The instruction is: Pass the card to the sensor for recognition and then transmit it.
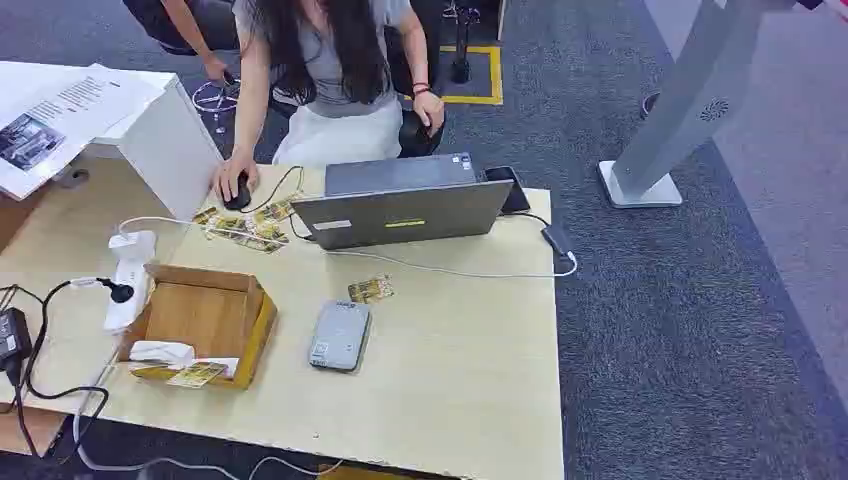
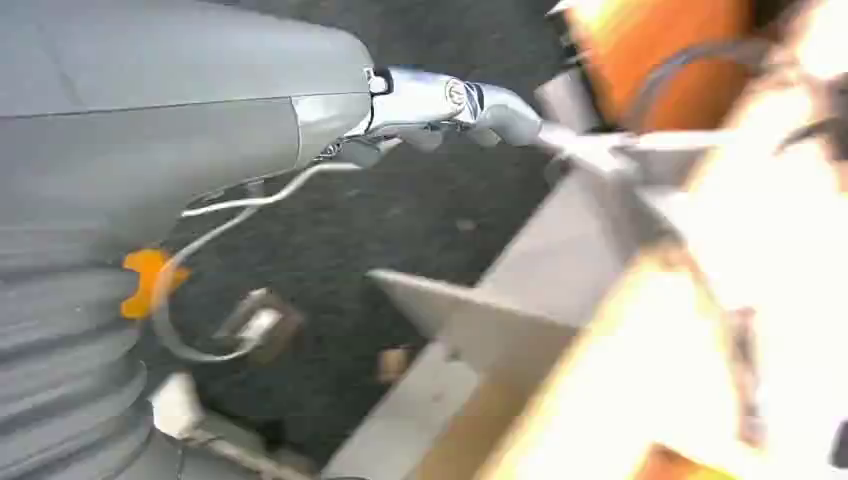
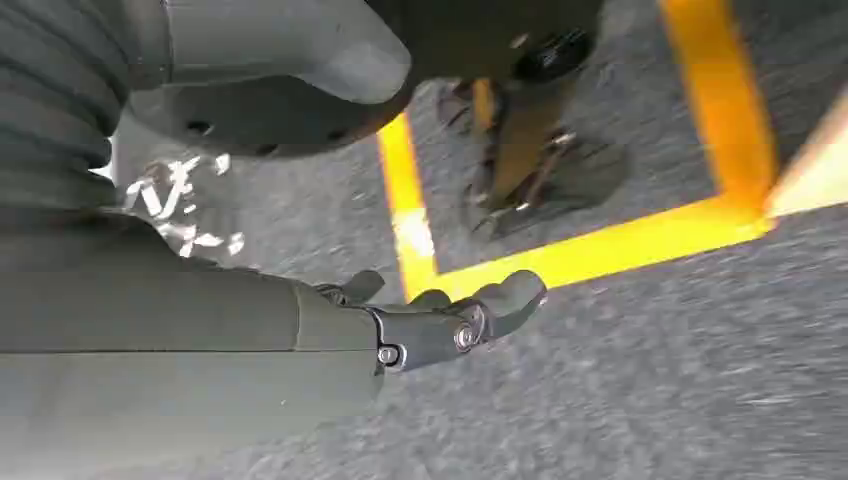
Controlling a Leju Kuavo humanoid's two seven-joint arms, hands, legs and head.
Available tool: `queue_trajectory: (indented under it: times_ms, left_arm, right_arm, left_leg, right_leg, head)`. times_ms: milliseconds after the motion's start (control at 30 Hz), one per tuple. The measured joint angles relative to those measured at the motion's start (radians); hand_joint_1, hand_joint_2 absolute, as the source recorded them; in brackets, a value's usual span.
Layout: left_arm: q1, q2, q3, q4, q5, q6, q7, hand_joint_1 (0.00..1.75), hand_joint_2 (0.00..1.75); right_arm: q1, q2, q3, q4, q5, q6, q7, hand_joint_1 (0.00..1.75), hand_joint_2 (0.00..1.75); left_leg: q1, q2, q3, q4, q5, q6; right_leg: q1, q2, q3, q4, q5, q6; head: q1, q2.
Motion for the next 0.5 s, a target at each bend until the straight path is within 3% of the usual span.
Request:
queue_trajectory:
  times_ms: [300,500]
  left_arm:
    - [0.052,-0.056,0.074,-0.287,0.053,-0.029,-0.033,0.0,1.75]
    - [0.101,-0.078,0.076,-0.496,0.106,-0.018,-0.038,0.0,1.75]
  right_arm:
    - [0.0,0.0,0.083,0.029,-0.026,-0.079,0.147,0.0,1.75]
    - [0.0,0.0,0.133,0.042,-0.027,-0.102,0.22,0.0,1.75]
  left_leg:
    - [0.0,0.0,0.0,0.0,0.0,0.0]
    - [0.0,0.0,0.0,0.0,0.0,0.0]
  right_leg:
    - [0.0,0.0,0.0,0.0,0.0,0.0]
    - [0.0,0.0,0.0,0.0,0.0,0.0]
  head:
    - [0.0,0.0]
    - [0.0,0.0]
